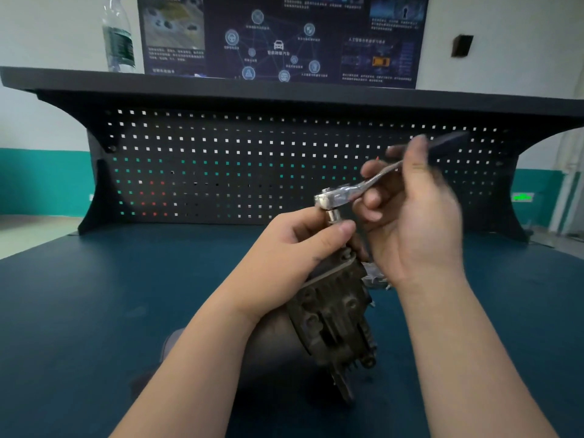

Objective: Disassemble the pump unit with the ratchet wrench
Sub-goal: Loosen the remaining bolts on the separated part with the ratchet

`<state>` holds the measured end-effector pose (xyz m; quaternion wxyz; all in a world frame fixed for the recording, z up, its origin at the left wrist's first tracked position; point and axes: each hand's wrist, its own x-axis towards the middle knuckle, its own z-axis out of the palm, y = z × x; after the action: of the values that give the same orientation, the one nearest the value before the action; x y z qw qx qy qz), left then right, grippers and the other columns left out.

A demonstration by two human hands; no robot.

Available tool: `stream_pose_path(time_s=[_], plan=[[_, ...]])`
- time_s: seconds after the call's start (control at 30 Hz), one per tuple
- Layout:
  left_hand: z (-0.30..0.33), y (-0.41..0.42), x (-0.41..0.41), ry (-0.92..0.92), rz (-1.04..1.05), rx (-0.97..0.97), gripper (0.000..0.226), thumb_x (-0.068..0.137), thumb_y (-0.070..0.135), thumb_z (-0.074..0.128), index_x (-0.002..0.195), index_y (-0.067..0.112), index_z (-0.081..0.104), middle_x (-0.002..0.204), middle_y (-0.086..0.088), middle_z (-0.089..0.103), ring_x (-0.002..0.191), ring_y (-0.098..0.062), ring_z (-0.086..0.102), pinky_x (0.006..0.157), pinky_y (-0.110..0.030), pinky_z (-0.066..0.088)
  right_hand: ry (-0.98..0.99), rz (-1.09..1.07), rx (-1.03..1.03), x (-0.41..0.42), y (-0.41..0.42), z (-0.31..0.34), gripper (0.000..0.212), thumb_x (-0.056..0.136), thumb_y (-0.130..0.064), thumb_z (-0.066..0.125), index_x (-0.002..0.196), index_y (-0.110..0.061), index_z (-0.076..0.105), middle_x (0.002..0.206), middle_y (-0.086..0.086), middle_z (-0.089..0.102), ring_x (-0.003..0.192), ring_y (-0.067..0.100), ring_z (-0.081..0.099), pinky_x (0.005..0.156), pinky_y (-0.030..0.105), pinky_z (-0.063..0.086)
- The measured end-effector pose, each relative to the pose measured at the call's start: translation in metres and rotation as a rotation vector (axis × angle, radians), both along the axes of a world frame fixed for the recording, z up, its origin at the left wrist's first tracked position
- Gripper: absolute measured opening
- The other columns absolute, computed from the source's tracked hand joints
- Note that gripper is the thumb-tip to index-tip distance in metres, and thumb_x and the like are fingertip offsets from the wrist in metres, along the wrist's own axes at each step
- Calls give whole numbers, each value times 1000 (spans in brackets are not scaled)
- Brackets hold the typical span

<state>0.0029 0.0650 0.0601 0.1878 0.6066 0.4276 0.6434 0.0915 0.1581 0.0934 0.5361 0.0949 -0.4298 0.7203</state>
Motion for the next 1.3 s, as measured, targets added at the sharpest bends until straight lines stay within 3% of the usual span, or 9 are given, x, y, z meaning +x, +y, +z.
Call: stream_pose_path(time_s=[0.23, 0.33, 0.47, 0.63, 0.73, 0.83, 1.03, 1.13, 1.3], plan=[[0, 2, -3, 59, 13, 32, 12, 91, 14, 57, 83, 12, 66, 73, 13, 69, 72, 1, 63, 67, -12, 48, 222, -584, 743, 11, -30, -17, 19, 98, -32, 48, 97, -13, 43, 80, 14, 61, 52, 11, 58, 54, 18, 44], [-1, 1, -3, 58, -4, 31, 13, 88, 18, 57, 82, 14, 68, 76, 8, 70, 72, -5, 64, 69, -17, 50, 223, -537, 558, 9, -24, -14, 17, 104, -28, 39, 92, -15, 42, 66, 7, 61, 41, 15, 50, 46, 18, 38], [1, -2, 1, 82, -40, 26, 16, 91, 17, 54, 82, 14, 67, 75, 6, 69, 70, -5, 64, 68, -16, 49, 11, 59, 19, 3, 0, 0, 35, 105, -35, 28, 82, -14, 43, 57, 1, 57, 31, 8, 35, 34, 15, 28], [1, -1, -2, 42, -74, 13, 20, 93, 17, 50, 82, 10, 66, 79, -4, 69, 75, -12, 65, 72, -22, 52, -270, 465, -130, -13, 20, 5, 36, 104, -35, 34, 79, -10, 43, 56, -2, 53, 25, 5, 29, 29, 9, 25], [1, 0, -1, 58, -40, 4, 22, 92, 18, 53, 77, 19, 69, 77, 1, 70, 73, -11, 66, 71, -21, 52, -215, 415, -144, -12, 18, 5, 34, 103, -37, 36, 82, -12, 45, 56, -2, 55, 28, 4, 31, 38, 5, 22], [2, 0, -3, 94, 1, 0, 20, 92, 20, 54, 77, 18, 68, 77, 3, 71, 72, -9, 66, 70, -20, 52, 23, 51, -34, -4, 4, 1, 31, 104, -36, 36, 83, -14, 45, 58, 1, 59, 33, 7, 39, 35, 15, 29], [0, 0, -3, 76, 9, 16, 16, 91, 19, 55, 85, 13, 68, 76, 10, 69, 72, -3, 63, 67, -16, 49, 249, -705, 757, 8, -29, -13, 13, 102, -28, 43, 96, -17, 39, 70, 5, 59, 47, 12, 56, 50, 19, 41], [0, -1, -2, 33, -8, 31, 16, 89, 19, 56, 82, 24, 69, 77, 13, 68, 73, 0, 63, 67, -14, 48, 212, -616, 650, 5, -29, -10, 12, 100, -24, 40, 93, -15, 40, 63, 2, 59, 40, 14, 52, 46, 20, 39], [1, -4, -1, -19, -90, -6, 17, 89, 20, 58, 79, 20, 72, 77, 3, 70, 72, -8, 66, 67, -19, 51, 27, -42, 212, 6, -2, 0, 31, 104, -35, 30, 86, -14, 45, 61, 3, 61, 32, 10, 41, 39, 15, 29]])
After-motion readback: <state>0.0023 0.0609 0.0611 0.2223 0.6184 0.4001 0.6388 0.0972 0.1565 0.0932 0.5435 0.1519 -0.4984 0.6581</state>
